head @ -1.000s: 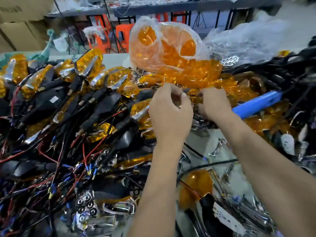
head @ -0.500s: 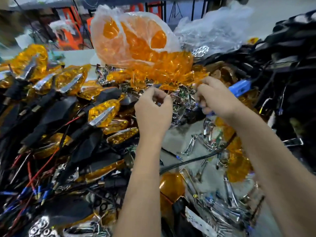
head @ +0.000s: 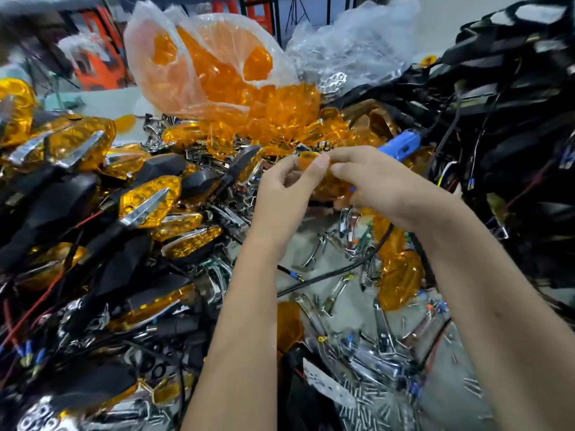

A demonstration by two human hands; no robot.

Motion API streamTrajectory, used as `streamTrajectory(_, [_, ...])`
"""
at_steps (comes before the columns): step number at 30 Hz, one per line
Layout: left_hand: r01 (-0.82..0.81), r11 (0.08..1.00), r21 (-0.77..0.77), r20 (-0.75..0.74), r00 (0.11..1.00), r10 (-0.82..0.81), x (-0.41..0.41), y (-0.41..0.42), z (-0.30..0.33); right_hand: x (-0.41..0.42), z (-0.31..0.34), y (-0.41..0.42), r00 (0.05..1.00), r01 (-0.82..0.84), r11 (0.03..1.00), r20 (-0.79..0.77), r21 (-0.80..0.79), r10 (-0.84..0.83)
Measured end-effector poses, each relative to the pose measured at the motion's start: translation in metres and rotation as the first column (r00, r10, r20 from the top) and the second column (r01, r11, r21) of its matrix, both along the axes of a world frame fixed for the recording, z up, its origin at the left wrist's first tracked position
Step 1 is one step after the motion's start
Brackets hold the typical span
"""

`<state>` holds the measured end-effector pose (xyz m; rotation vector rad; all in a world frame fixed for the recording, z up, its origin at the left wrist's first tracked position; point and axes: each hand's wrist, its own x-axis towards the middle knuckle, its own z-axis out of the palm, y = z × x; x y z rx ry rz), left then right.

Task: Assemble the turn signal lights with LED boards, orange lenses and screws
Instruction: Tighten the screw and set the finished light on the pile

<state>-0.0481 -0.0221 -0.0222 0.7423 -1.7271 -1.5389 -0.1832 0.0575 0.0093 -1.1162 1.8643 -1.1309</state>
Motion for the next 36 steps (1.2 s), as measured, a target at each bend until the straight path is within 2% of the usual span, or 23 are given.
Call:
streamTrajectory(3, [-0.149,0.985,0.087,-0.007,0.989,0.150,0.002,-0.007,-0.001,0.002,0.003,-0.002,0.968,-0.104,0.994,-0.227,0.038,0.110])
streamTrajectory(5, [-0.236,0.948,0.212,-0.019,0.969,0.246,0.008,-0.015,-0.001,-0.004,0.005,-0.003,0.862,-0.082,0.990,-0.489,0.119,0.130])
streamTrajectory(6, [-0.270,0.925,0.268,-0.035,0.957,0.289,0.011,-0.019,-0.001,-0.005,0.006,-0.003,0.817,-0.104,0.980,-0.548,0.170,0.182])
streamTrajectory(10, [-0.328,0.870,0.369,-0.068,0.924,0.377,0.021,-0.030,-0.001,0.011,0.004,-0.004,0.686,-0.305,0.844,-0.512,0.442,0.517])
streamTrajectory(12, [-0.327,0.852,0.409,-0.064,0.921,0.384,0.023,-0.031,-0.002,0.017,-0.002,-0.009,0.644,-0.311,0.822,-0.530,0.478,0.552])
streamTrajectory(14, [-0.308,0.843,0.440,-0.062,0.927,0.371,0.024,-0.031,-0.002,0.015,-0.005,-0.011,0.657,-0.312,0.832,-0.529,0.458,0.537])
streamTrajectory(19, [-0.290,0.864,0.411,-0.023,0.945,0.328,0.023,-0.028,-0.004,0.001,-0.007,-0.007,0.756,-0.333,0.887,-0.471,0.321,0.455])
streamTrajectory(21, [-0.286,0.884,0.370,0.014,0.953,0.302,0.022,-0.028,-0.006,-0.001,-0.009,-0.005,0.833,-0.337,0.931,-0.417,0.137,0.363])
streamTrajectory(23, [-0.259,0.909,0.327,0.051,0.965,0.257,0.020,-0.026,-0.007,-0.001,-0.012,-0.005,0.943,-0.238,0.966,-0.263,-0.097,0.206])
streamTrajectory(25, [-0.231,0.923,0.308,0.062,0.973,0.223,0.018,-0.024,-0.007,0.002,-0.017,-0.008,0.990,-0.115,0.961,-0.108,-0.252,0.090])
streamTrajectory(29, [-0.237,0.931,0.276,0.078,0.971,0.224,0.014,-0.022,-0.010,0.015,-0.029,-0.019,0.998,-0.001,0.909,0.051,-0.416,0.025])
streamTrajectory(33, [-0.215,0.937,0.276,0.055,0.977,0.208,0.015,-0.021,-0.008,0.022,-0.036,-0.022,0.993,-0.074,0.907,0.056,-0.415,0.106])
streamTrajectory(36, [-0.200,0.932,0.302,0.050,0.980,0.194,0.018,-0.021,-0.006,0.022,-0.037,-0.023,0.994,-0.061,0.883,0.053,-0.465,0.097])
